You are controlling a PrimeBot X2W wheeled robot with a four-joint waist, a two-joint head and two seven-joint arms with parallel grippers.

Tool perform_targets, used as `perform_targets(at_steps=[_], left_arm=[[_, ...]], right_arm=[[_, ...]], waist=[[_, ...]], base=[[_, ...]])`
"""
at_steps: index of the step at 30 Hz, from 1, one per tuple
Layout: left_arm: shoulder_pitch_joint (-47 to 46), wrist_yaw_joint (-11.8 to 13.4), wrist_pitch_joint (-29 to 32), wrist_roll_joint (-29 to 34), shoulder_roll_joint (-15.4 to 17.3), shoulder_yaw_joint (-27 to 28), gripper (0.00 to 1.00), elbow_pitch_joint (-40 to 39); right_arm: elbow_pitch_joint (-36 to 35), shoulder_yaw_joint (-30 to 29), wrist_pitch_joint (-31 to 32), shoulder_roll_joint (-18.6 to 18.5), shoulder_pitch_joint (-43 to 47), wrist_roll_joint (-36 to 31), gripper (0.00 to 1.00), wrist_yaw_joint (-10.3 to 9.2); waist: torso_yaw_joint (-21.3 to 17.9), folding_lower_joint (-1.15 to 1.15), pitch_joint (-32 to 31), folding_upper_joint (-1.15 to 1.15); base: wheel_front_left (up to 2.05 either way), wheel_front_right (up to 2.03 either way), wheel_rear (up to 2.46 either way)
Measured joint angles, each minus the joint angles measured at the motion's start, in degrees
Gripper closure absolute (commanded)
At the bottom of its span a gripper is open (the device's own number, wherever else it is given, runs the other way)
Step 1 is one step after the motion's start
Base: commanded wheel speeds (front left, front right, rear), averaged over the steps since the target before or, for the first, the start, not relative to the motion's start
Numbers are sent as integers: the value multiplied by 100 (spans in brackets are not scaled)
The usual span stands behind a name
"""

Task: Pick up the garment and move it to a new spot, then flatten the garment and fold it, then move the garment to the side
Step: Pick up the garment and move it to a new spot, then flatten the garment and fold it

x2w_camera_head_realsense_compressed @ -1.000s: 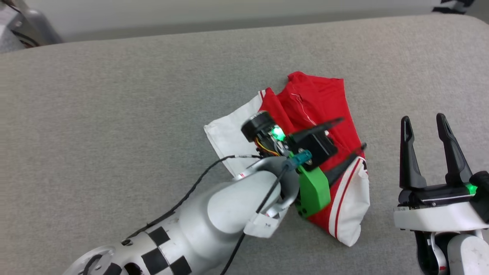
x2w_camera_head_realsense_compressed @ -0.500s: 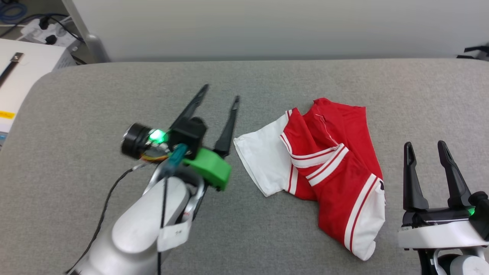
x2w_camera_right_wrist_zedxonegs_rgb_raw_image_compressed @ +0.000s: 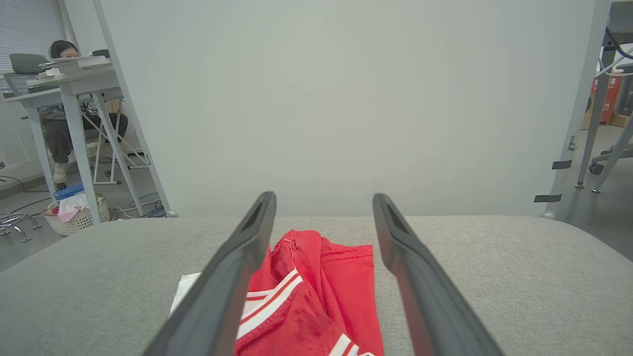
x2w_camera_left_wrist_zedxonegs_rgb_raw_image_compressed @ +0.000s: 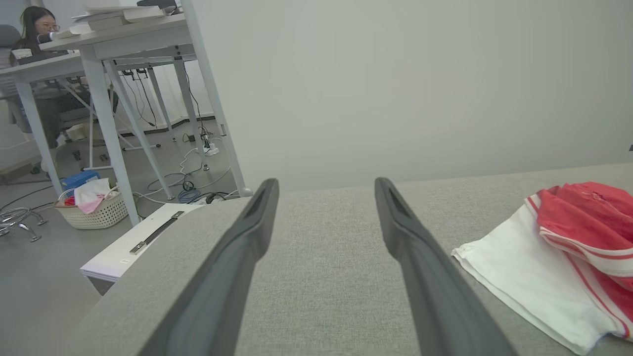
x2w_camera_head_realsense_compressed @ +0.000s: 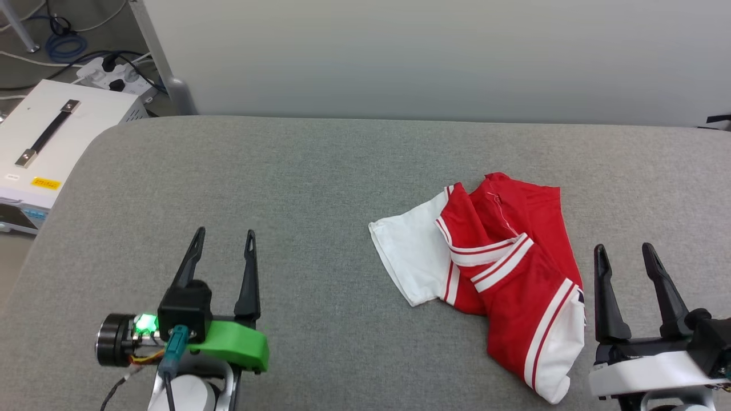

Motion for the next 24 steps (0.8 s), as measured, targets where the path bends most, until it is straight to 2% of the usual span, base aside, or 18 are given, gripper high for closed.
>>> perform_targets(at_steps=[9,19,24], left_arm=[[938,-467,0,421,-482,889,0,-112],[1262,-985,0,834,-928,1510,0,-84],[1313,-1154,0,981,-1084,1706,0,-31]], right_arm=[[222,127,0,0,162,-5,0,0],[350,276,0,1,338,-53,0,0],[420,299,1,0,379,-53,0,0]], waist=[[75,0,-182,0],[159,0,-306,0],[177,0,-344,0]], base=[[0,0,0],[0,0,0],[0,0,0]])
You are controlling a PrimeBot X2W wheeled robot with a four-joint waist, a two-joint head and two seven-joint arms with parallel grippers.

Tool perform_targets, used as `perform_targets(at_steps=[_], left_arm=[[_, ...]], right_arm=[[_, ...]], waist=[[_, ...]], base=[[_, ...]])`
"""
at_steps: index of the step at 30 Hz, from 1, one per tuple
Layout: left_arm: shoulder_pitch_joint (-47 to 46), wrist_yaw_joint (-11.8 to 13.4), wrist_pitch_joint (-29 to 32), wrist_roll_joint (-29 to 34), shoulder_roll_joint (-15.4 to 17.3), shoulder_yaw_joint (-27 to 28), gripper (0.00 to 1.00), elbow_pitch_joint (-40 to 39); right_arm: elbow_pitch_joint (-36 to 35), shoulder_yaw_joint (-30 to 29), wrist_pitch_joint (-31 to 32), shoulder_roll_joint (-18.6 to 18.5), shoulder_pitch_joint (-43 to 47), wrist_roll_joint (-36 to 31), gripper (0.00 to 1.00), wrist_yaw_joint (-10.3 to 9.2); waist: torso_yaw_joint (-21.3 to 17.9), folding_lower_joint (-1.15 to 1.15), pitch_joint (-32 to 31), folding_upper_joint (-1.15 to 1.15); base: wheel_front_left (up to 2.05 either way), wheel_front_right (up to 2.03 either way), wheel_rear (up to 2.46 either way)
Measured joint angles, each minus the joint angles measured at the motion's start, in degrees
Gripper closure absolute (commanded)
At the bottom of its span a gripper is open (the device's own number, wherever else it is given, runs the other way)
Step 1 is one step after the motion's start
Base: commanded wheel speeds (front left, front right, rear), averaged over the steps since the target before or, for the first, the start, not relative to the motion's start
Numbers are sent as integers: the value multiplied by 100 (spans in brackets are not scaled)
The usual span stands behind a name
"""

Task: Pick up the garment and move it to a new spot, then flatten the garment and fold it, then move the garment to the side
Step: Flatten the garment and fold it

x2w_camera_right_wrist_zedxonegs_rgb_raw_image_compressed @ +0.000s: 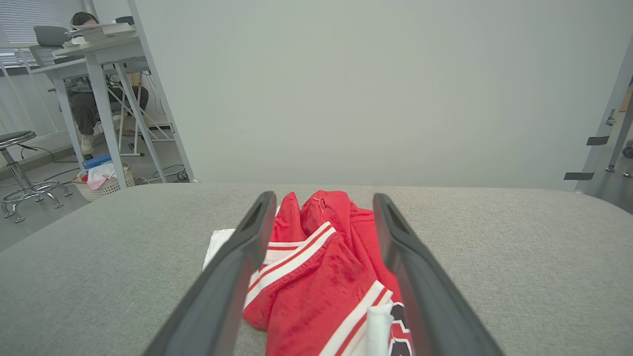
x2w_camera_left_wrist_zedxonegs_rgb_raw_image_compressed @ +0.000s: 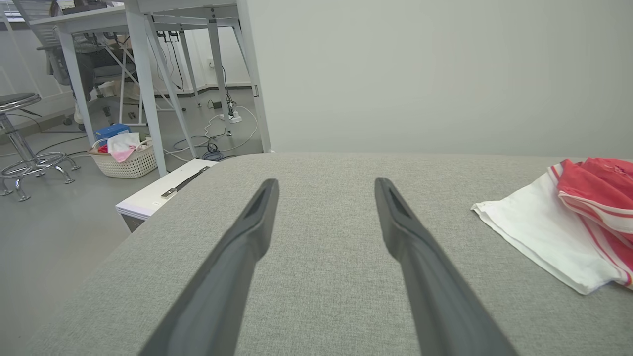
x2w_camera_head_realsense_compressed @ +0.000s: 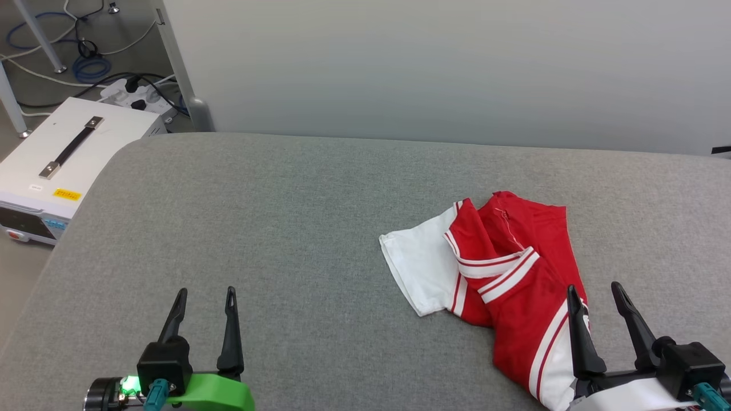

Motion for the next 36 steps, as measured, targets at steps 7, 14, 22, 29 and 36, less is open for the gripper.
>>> perform_targets(at_steps=[7,14,22,29,36], left_arm=[[8,-183,0,187,-144,199,0,56],[2,-371,0,286,-232,268,0,94],[-1084,-873,0,393,-154,231,0,240],[-2800,-1212,0,355,130,-167,0,1009],[-4380,-1278,287,-12,363,-847,0,1749]], right_arm=[[55,27,-1,1,0,1,0,0],[59,26,-1,0,-1,2,0,0],[27,76,-1,0,-95,1,0,0],[-14,269,-1,4,-487,-54,0,0],[-113,260,-1,2,-880,-48,0,0]], waist=[[-20,0,-26,0],[-35,0,-7,0],[-52,0,200,0],[-224,0,511,0],[-470,0,974,0]], base=[[0,0,0],[0,0,0],[0,0,0],[0,0,0],[0,0,0]])
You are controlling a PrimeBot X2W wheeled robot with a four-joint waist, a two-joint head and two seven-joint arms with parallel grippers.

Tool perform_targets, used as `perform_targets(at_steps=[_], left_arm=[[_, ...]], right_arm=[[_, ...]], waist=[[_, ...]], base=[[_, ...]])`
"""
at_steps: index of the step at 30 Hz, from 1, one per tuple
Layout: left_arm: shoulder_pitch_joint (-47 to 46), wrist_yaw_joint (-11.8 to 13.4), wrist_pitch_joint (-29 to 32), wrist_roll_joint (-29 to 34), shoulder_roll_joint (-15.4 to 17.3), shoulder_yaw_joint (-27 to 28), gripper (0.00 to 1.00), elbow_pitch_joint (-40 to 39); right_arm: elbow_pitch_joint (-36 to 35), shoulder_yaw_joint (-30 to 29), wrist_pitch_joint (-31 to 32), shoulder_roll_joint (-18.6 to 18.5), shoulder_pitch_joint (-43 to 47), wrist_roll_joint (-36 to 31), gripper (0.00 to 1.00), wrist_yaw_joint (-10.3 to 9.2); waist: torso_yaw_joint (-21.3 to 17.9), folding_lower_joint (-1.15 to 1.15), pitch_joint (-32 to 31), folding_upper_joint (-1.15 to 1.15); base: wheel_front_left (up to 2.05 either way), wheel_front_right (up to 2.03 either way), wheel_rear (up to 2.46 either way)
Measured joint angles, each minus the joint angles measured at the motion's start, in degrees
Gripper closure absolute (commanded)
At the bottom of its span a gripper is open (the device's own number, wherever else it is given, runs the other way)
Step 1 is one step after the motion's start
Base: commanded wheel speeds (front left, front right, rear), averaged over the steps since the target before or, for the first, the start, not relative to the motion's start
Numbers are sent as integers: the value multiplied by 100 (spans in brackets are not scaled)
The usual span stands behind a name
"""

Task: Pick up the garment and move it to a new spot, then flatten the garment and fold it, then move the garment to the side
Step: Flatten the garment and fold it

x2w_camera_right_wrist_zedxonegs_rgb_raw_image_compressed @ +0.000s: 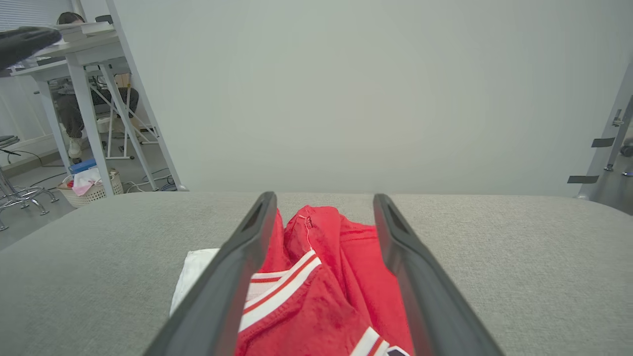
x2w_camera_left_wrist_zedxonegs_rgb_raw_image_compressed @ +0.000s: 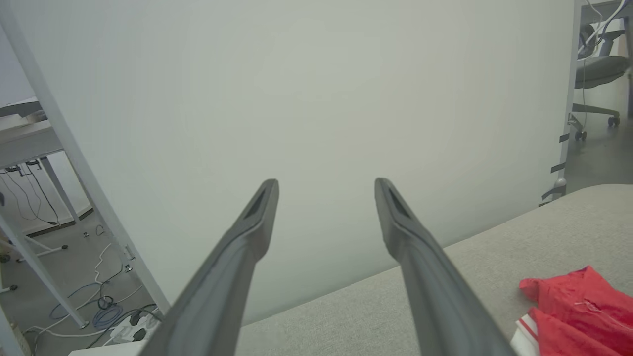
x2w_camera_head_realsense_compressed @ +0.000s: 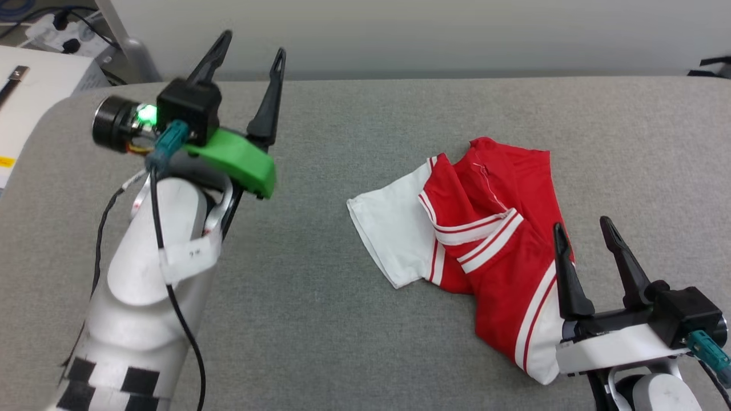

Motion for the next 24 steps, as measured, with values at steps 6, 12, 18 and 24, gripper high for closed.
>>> perform_targets(at_steps=[6,12,18,24], left_arm=[[-1090,-5,1468,-1261,386,-1343,0,470],[-1766,-5,3383,-2673,880,-2772,0,541],[-2220,-5,4614,-3744,1234,-3951,0,443],[-2510,-5,5088,-4149,1484,-4882,0,593]], right_arm=[[-24,13,1,0,-160,58,0,0],[-25,27,0,0,-334,115,0,0],[-29,46,0,0,-516,208,0,0],[-36,98,0,0,-616,268,0,0]], waist=[[-254,1,423,0],[-543,1,741,0],[-808,1,1022,0],[-1032,1,1274,0]], base=[[0,0,0],[0,0,0],[0,0,0],[0,0,0]])
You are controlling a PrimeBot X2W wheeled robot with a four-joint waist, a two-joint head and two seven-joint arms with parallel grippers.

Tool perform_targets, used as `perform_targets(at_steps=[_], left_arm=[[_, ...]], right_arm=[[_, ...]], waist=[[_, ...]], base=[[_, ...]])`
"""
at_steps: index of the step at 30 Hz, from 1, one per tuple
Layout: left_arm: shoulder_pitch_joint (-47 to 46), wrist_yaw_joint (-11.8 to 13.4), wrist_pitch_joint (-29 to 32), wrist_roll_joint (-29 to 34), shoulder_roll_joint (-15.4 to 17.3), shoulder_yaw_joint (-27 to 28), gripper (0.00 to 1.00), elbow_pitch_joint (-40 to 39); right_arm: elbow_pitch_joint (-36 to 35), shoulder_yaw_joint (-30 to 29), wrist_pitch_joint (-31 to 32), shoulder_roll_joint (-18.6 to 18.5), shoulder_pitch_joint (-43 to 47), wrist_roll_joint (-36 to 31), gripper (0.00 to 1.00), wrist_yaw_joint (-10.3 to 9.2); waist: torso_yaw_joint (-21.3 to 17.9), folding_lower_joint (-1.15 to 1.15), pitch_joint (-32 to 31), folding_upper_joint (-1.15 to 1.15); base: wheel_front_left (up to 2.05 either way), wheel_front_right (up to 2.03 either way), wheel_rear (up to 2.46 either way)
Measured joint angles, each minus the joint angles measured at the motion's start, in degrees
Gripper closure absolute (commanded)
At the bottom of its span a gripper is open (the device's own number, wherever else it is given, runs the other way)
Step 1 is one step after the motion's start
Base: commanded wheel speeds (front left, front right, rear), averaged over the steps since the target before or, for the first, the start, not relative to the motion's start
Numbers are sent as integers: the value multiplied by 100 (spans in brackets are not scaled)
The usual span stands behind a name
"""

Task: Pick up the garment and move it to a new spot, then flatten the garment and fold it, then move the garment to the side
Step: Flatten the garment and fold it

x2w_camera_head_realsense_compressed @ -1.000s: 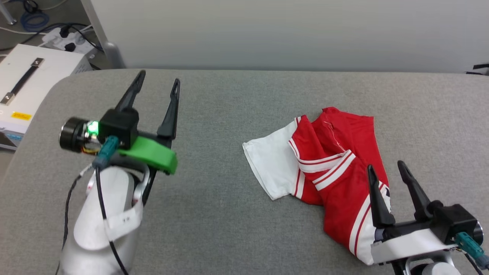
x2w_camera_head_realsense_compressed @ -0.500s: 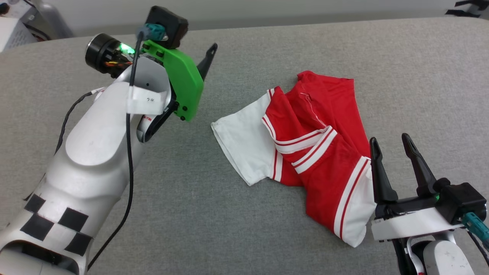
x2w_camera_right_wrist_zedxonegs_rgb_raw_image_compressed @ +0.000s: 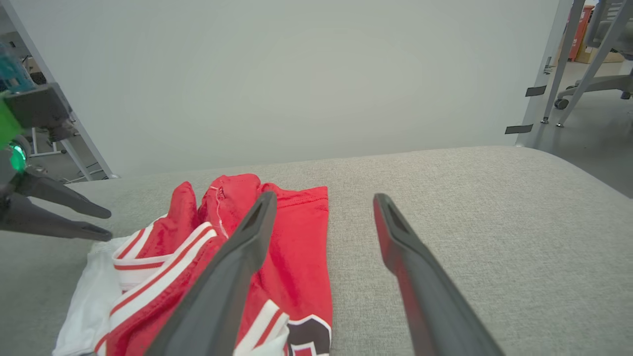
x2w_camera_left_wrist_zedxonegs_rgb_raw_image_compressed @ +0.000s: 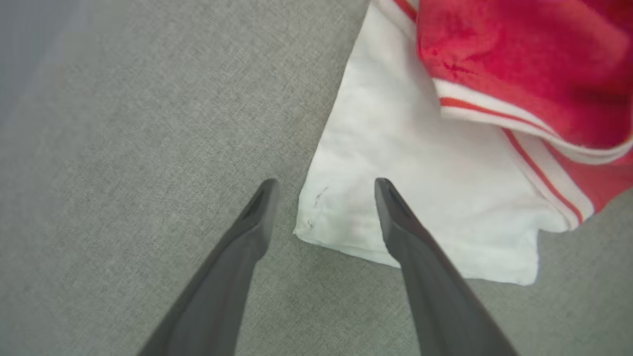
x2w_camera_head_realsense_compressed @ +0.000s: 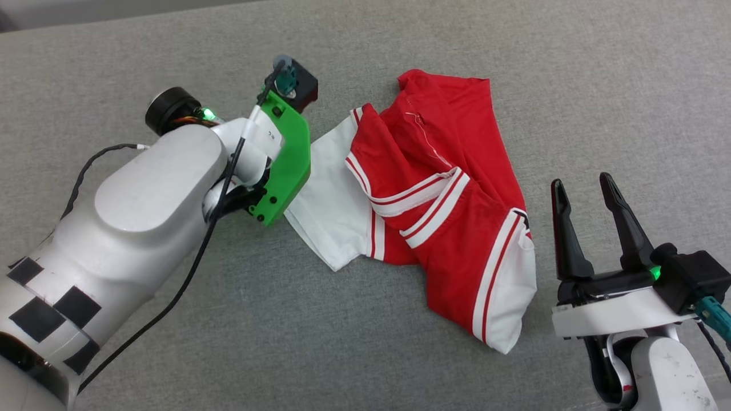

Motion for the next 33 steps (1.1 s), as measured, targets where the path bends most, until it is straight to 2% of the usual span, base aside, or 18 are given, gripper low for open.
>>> perform_targets(at_steps=[5,11,13,14,17,22,26,29,33], left_arm=[[-54,0,42,-127,164,-648,0,215],[-166,-2,185,-151,237,-798,0,218],[-165,-2,166,-183,286,-809,85,144],[-164,-2,123,-182,289,-822,100,123],[-153,-2,-233,-123,266,-899,100,78],[-72,-2,-1349,32,186,-978,100,167],[9,-1,-2138,-138,222,-695,100,276],[172,23,-2520,-319,391,-480,100,316],[536,153,-2774,-539,802,-269,100,321]], right_arm=[[-8,10,1,-1,-82,45,0,0],[-5,12,0,0,-95,46,0,0],[0,-5,0,-1,-101,46,0,0],[1,-12,0,-1,-102,45,0,0],[7,-32,0,-2,-102,35,0,0],[12,-89,0,-1,-90,-10,0,0],[20,-124,0,0,-34,-27,0,0],[21,-188,1,-2,-3,-27,0,0],[21,-203,0,0,77,-63,0,0]], waist=[[-174,0,187,0],[-296,0,336,0],[-300,0,345,0],[-293,0,341,0],[-238,0,296,0],[-45,0,154,0],[158,0,12,0],[322,0,-91,0],[555,0,-221,0]], base=[[0,0,0],[0,0,0],[0,0,0],[0,0,0],[0,0,0],[0,0,0],[0,0,0],[0,0,0],[0,0,0]])
